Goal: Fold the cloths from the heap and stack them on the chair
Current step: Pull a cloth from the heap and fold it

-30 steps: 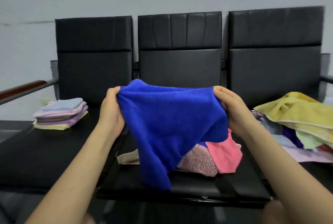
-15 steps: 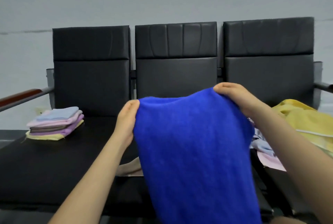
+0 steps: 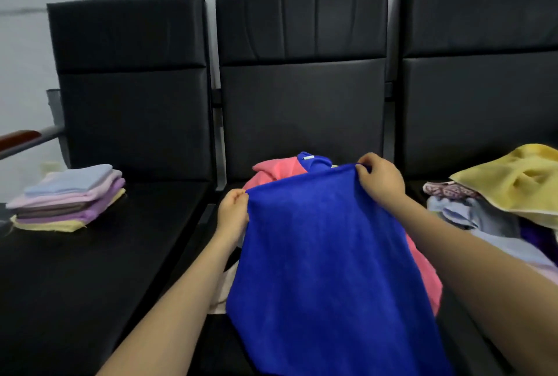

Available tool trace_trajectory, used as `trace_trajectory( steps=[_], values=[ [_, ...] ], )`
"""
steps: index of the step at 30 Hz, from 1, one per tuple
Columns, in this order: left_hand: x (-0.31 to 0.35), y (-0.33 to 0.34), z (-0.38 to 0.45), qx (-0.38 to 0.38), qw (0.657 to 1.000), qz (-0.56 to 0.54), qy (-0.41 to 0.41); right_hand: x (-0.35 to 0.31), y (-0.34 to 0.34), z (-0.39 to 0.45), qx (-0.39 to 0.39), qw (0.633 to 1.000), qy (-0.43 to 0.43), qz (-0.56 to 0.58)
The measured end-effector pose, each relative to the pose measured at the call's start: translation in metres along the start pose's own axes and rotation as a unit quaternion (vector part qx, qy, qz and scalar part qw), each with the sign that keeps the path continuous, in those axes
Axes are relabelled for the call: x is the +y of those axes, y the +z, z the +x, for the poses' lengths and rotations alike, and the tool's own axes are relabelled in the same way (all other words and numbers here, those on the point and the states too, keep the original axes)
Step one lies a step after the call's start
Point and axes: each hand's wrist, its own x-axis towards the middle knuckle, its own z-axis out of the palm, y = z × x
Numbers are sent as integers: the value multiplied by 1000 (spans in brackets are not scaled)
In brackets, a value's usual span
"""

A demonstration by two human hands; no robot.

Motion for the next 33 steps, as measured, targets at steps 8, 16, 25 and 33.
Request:
trace_trajectory(
  steps=[8, 16, 25, 33],
  values=[
    [3, 11, 7, -67, 997, -17, -35, 15, 22, -29, -45, 999, 17, 3],
    [9, 11, 19, -73, 995, 2, 66, 13, -3, -86, -80, 996, -20, 37],
    [-11, -13, 3, 19, 993, 119, -20, -18, -41, -158, -301, 946, -123, 10],
    [1, -19, -92, -102, 938, 258, 210, -11, -45, -227, -330, 914, -236, -24]
  ],
)
